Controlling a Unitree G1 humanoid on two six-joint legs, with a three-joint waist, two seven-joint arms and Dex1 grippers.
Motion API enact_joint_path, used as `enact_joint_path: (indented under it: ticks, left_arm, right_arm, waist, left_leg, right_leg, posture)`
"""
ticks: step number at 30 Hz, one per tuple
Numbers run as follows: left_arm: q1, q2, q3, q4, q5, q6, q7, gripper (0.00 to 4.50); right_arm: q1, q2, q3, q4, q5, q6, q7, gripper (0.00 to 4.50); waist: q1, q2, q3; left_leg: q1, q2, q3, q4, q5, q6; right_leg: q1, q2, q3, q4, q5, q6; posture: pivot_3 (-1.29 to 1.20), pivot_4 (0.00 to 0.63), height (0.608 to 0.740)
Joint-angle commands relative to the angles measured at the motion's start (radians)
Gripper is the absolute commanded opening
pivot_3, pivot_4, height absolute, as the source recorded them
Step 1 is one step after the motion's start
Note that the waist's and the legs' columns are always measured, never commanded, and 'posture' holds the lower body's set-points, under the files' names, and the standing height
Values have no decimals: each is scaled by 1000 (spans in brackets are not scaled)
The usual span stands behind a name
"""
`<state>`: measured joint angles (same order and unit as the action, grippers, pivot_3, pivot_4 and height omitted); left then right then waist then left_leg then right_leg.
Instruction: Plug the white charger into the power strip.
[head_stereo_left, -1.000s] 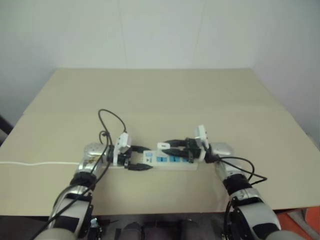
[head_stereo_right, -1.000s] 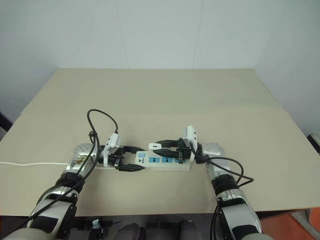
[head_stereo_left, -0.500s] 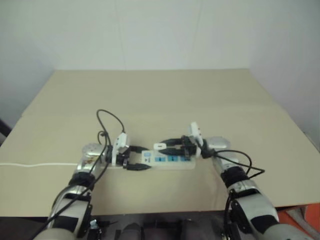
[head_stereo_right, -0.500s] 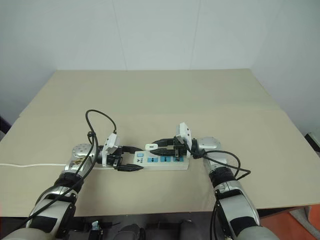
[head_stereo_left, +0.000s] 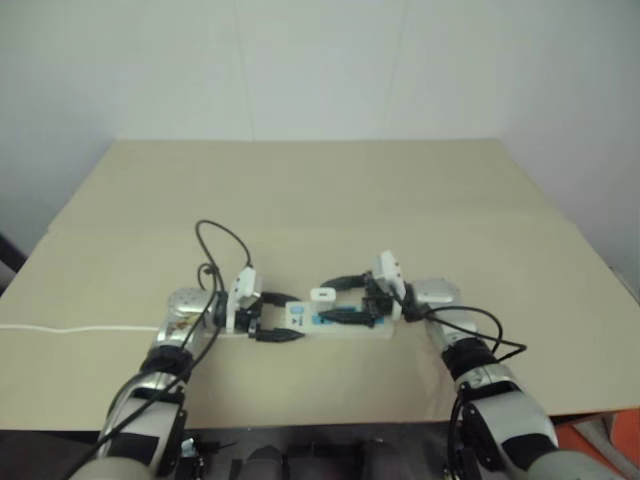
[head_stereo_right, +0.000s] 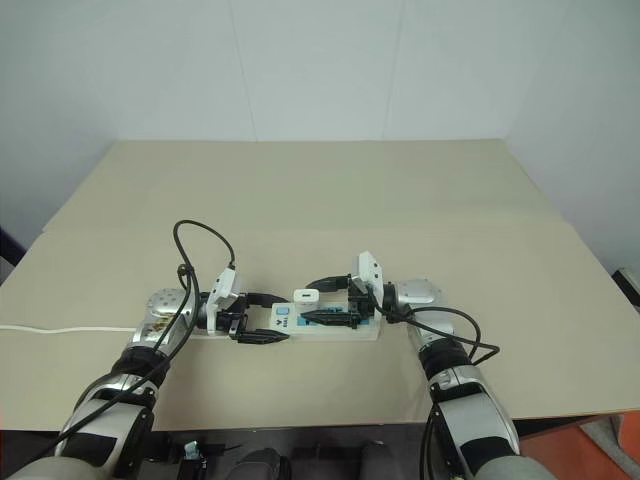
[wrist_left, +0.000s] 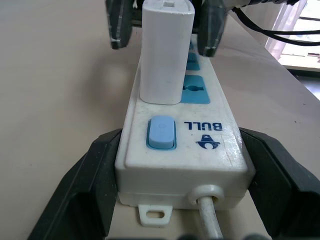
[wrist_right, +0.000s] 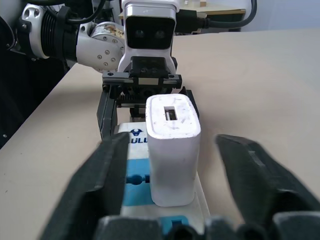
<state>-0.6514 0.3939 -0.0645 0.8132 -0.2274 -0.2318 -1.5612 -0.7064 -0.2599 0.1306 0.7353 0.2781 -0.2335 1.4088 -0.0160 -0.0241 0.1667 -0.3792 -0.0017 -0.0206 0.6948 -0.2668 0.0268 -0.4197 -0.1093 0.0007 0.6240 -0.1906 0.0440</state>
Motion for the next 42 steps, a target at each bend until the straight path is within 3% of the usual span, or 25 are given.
enact_joint_path:
  ticks: [1, 2, 6, 10, 15, 20, 25, 32, 42]
  left_arm:
    - [-21, -17, -10, 9, 2, -4, -11, 3264]
    - [-24, -17, -11, 13, 3, -2, -14, 3264]
    - [-46, -9, -25, 22, -9, 64, -53, 4476]
    - [-49, -2, -24, 2, -37, 67, -53, 4476]
    - [-5, 88, 3, -208, -120, 105, -47, 4476]
    - [106, 271, 34, -469, -183, 196, -53, 4476]
    - [214, 397, 88, -579, -226, 259, -43, 4476]
    - [294, 410, 140, -564, -201, 198, 0, 4476]
    - [255, 412, 105, -546, -208, 276, -27, 4476]
  right_arm:
    - [36, -6, 4, 10, -18, -4, 13, 4444]
    - [39, -9, 2, 6, -17, -5, 17, 4444]
    - [62, -22, -9, -20, -17, -23, 13, 4500]
    - [81, -38, -18, -56, -16, 1, 1, 4500]
    - [126, -95, -75, -233, 38, 72, -50, 4500]
    - [221, -240, -157, -473, 92, 115, -71, 4500]
    - [317, -429, -236, -617, 117, 135, -36, 4500]
    - [433, -637, -255, -730, 87, 286, -73, 4500]
    - [550, -690, -332, -865, 80, 406, -245, 4500]
  waist:
    - [2, 0, 0]
    - [3, 0, 0]
    - [2, 0, 0]
    - [1, 0, 0]
    - [0, 0, 0]
    - [-5, 2, 2]
    - [-1, 4, 4]
    - [4, 4, 5]
    - [4, 3, 5]
  left_leg:
    - [0, 0, 0, 0, 0, 0]
    - [0, 0, 0, 0, 0, 0]
    - [-1, 0, 0, 0, 0, 0]
    - [-1, 0, 0, 0, 0, 0]
    - [-3, 0, -1, 0, 0, 0]
    - [-6, 0, -2, -1, 0, 0]
    - [-4, 1, -1, -3, 0, 0]
    - [-4, 1, 5, -3, 0, 0]
    - [-5, 1, 6, -3, -1, 0]
  right_leg:
    - [0, 0, 0, 0, 0, 0]
    - [0, 0, 0, 0, 0, 0]
    - [0, 0, 0, 0, 0, 0]
    - [0, 0, 0, 0, 0, 0]
    - [-3, 0, 0, 1, 0, 0]
    - [-5, 0, 1, 0, 0, 0]
    - [-5, 0, 4, -6, -2, 1]
    - [-4, 0, 3, -9, -2, 1]
    - [-4, 0, 3, -10, -2, 1]
  posture:
    - [0, 150, 740]
    - [0, 150, 740]
    - [0, 150, 740]
    - [0, 150, 740]
    - [0, 150, 740]
    - [0, 150, 740]
    - [0, 150, 740]
    - [0, 150, 740]
    - [0, 150, 740]
